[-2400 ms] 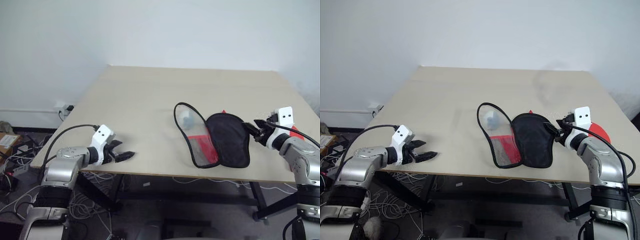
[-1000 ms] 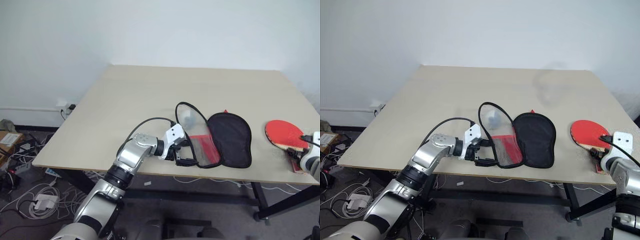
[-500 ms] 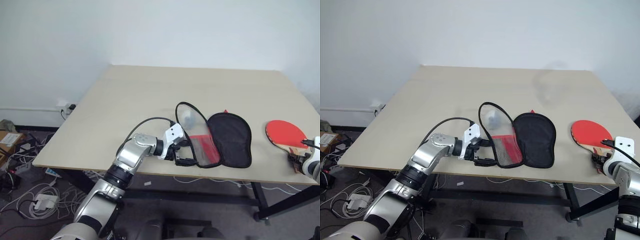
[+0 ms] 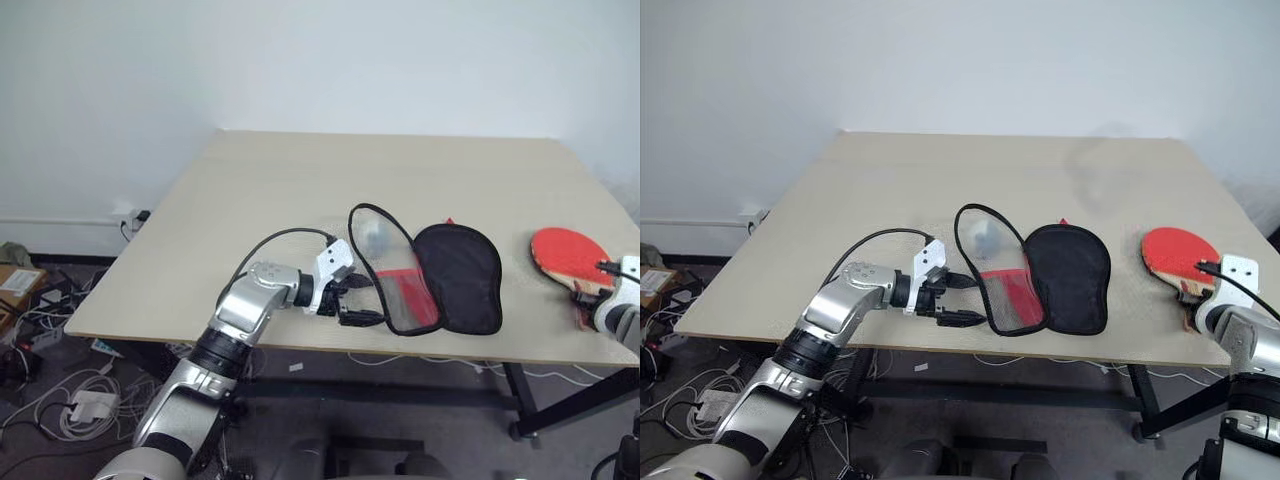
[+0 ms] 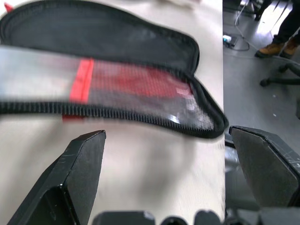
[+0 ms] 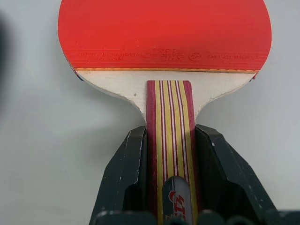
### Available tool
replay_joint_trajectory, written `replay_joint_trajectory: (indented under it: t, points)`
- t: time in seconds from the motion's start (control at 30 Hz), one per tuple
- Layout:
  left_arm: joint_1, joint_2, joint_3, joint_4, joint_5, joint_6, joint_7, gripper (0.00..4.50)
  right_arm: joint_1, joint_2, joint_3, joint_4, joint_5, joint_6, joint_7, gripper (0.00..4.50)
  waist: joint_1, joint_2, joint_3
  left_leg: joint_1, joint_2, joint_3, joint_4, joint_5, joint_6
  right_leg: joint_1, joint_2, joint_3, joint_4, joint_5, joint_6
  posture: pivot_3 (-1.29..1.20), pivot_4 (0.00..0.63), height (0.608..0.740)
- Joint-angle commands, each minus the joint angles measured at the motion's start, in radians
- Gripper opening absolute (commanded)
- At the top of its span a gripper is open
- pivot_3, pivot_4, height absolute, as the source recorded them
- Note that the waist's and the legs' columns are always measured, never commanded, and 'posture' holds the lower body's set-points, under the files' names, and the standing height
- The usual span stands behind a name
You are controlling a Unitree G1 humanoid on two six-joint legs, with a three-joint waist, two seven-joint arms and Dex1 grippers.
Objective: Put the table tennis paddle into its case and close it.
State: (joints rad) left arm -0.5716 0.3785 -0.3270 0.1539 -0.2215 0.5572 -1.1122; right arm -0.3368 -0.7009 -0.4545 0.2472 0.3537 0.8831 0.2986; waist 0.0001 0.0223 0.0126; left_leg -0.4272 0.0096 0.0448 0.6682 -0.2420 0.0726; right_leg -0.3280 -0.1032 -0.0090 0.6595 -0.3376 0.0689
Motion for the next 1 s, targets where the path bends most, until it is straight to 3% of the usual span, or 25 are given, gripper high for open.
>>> replay_joint_trajectory:
  t: [0.03, 0.13, 0.23, 0.37, 0.5, 1.0]
  points:
    - [0.000, 0.023, 0.042, -0.043, -0.036, 0.018, -0.009, 4.50, -0.079, 0.001, -0.039, -0.231, 0.066, 0.098, -0.036, 1.11, 0.001, 0.000, 0.000, 0.000, 0.000, 0.000, 0.000, 0.000, 0.000, 0.000, 0.000, 0.000, 0.000, 0.000, 0.000, 0.00, 0.000, 0.715]
    - [0.009, 0.039, 0.041, -0.047, -0.042, 0.019, -0.013, 4.50, -0.113, 0.052, -0.034, -0.323, 0.099, 0.175, -0.072, 1.11, 0.001, -0.001, 0.001, 0.000, 0.000, 0.000, 0.000, 0.000, 0.000, 0.000, 0.000, 0.000, 0.000, 0.000, 0.000, 0.00, 0.000, 0.715]
    - [0.007, 0.048, 0.048, -0.034, -0.048, 0.018, -0.012, 4.50, -0.122, 0.146, 0.050, -0.423, 0.092, 0.215, -0.123, 1.11, 0.002, -0.002, 0.001, 0.000, 0.000, -0.001, 0.000, 0.000, 0.000, 0.000, 0.000, -0.001, 0.000, 0.000, 0.000, 0.00, 0.000, 0.715]
    - [-0.014, 0.041, 0.062, -0.010, -0.056, 0.024, -0.008, 4.50, -0.097, 0.248, 0.145, -0.411, 0.033, 0.189, -0.173, 1.11, 0.004, -0.002, 0.001, -0.001, -0.001, -0.001, 0.000, 0.000, 0.000, -0.001, 0.000, -0.001, 0.001, 0.000, 0.000, 0.00, 0.000, 0.715]
    - [-0.024, 0.038, 0.060, 0.011, -0.045, 0.011, -0.006, 4.50, -0.084, 0.323, 0.153, -0.416, 0.030, 0.189, -0.211, 1.11, 0.009, -0.002, 0.002, -0.003, -0.002, -0.001, 0.001, 0.001, 0.001, -0.007, -0.001, -0.001, 0.003, 0.000, 0.000, 0.00, 0.000, 0.715]
    - [-0.035, 0.026, 0.056, 0.048, -0.038, -0.004, -0.003, 4.50, 0.027, 0.431, 0.147, -0.569, 0.051, 0.309, -0.244, 1.11, 0.001, -0.002, 0.002, -0.003, -0.002, 0.001, 0.000, 0.001, 0.000, -0.009, 0.001, 0.000, 0.004, 0.000, 0.000, 0.00, 0.000, 0.715]
